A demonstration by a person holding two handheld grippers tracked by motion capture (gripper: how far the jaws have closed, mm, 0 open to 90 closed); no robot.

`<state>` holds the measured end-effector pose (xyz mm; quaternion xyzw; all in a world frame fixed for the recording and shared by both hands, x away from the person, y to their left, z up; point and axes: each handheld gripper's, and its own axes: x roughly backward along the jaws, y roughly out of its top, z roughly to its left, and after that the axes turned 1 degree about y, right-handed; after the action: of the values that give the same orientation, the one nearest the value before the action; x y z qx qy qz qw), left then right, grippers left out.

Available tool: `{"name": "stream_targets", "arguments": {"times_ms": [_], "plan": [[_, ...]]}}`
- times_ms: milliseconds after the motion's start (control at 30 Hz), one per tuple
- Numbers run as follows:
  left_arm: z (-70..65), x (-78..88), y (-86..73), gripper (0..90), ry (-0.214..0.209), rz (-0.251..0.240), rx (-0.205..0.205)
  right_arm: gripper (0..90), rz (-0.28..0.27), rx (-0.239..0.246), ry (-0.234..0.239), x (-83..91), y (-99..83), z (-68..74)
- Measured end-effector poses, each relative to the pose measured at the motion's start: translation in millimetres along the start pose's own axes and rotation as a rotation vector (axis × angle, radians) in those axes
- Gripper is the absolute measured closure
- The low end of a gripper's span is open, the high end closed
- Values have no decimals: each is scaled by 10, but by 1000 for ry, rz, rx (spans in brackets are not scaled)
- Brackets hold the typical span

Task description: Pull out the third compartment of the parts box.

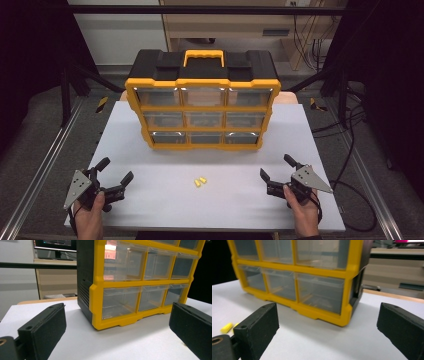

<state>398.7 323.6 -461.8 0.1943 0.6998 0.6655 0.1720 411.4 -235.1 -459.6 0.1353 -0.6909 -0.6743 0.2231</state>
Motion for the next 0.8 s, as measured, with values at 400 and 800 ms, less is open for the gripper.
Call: {"name": "stream_targets", "arguments": {"times_ms": [400,800], "plan": [[-12,-17,0,5,3,-4,5,31,41,-13,-53,-5,-9,-8],[-15,-17,1,5,5,7,-11,56,118,188,-172,-122,214,128]]}}
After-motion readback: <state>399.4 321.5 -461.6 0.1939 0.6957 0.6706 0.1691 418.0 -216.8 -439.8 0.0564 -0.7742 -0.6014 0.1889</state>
